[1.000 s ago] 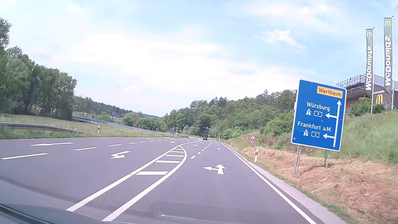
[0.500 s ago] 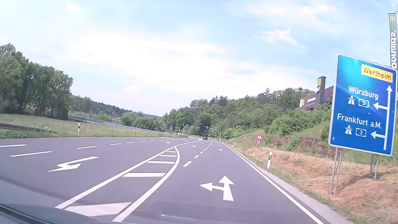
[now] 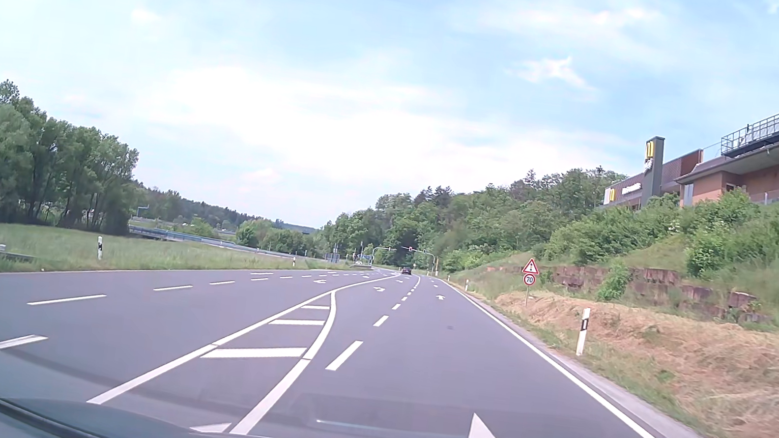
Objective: Follow the waypoints while adhering to traffic rules and regulations
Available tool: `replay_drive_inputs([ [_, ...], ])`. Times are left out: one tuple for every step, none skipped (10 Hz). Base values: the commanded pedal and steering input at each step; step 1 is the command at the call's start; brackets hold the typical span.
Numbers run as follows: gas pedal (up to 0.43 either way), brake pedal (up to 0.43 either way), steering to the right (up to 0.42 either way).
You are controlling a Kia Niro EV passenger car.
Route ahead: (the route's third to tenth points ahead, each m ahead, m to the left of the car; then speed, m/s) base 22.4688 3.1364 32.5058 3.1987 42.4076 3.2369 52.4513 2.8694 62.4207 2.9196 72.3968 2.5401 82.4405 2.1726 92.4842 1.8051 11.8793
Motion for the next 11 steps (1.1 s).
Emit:
replay_drive_inputs([
  [0.378,0.0,-0.014],
  [0.378,0.0,-0.014],
  [0.378,0.0,-0.014],
  [0.37,0.0,-0.014],
  [0.37,0.0,-0.014],
  [0.37,0.0,-0.013],
  [0.37,0.0,-0.01],
  [0.358,0.0,-0.005],
  [0.339,0.0,0.0],
  [0.311,0.0,0.0],
  [0.311,0.0,0.0],
])
